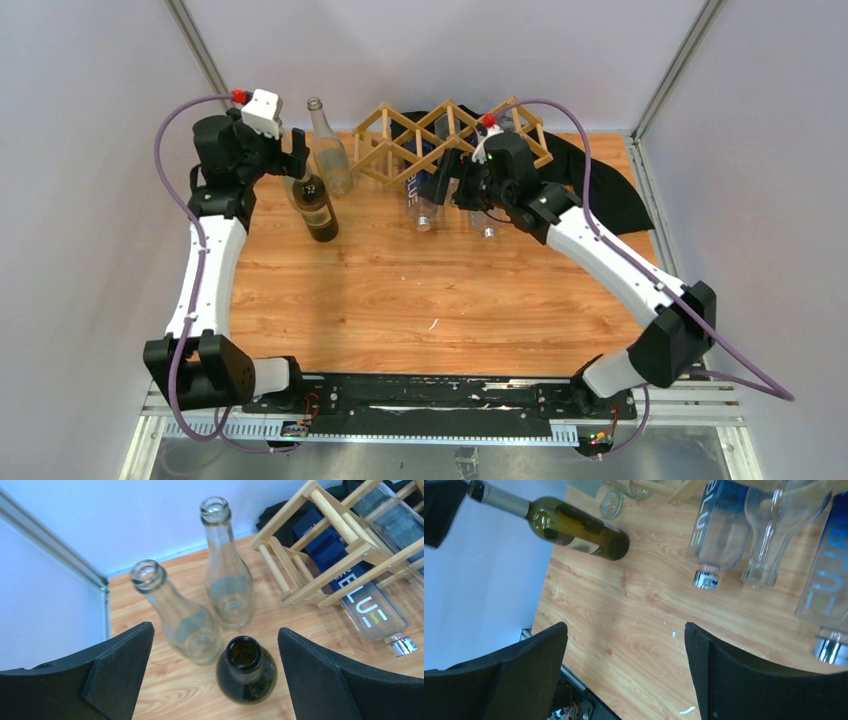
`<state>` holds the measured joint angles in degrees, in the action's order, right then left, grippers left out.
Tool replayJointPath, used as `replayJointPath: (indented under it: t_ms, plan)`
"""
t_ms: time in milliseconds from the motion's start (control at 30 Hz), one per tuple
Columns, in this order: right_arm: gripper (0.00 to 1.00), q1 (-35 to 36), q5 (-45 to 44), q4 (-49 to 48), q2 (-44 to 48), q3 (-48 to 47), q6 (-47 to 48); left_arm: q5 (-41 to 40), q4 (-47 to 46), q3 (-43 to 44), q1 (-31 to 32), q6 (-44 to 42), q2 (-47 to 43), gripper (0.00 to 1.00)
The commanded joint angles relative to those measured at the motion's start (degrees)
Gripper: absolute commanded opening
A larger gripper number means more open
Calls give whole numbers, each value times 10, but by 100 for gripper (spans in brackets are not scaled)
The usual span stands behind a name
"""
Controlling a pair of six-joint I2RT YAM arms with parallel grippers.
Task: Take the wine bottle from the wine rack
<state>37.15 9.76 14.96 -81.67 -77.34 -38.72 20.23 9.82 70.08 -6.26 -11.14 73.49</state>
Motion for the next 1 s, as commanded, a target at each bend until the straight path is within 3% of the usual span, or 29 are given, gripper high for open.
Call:
replayJointPath:
  t_ms: [0, 167, 333, 967]
  plan:
    - [91, -24, 6, 41, -61, -68, 32, -29, 190, 80, -14, -48, -23, 100]
    - [92, -32, -24, 83, -126, -138, 67, -10, 330, 176, -18, -58, -3, 100]
    - [93, -43, -63, 108, -165, -164, 97, 7, 400, 228, -21, -50, 11, 100]
    - [97, -76, -46, 110, -279, -198, 120, 69, 436, 232, -24, -44, -40, 100]
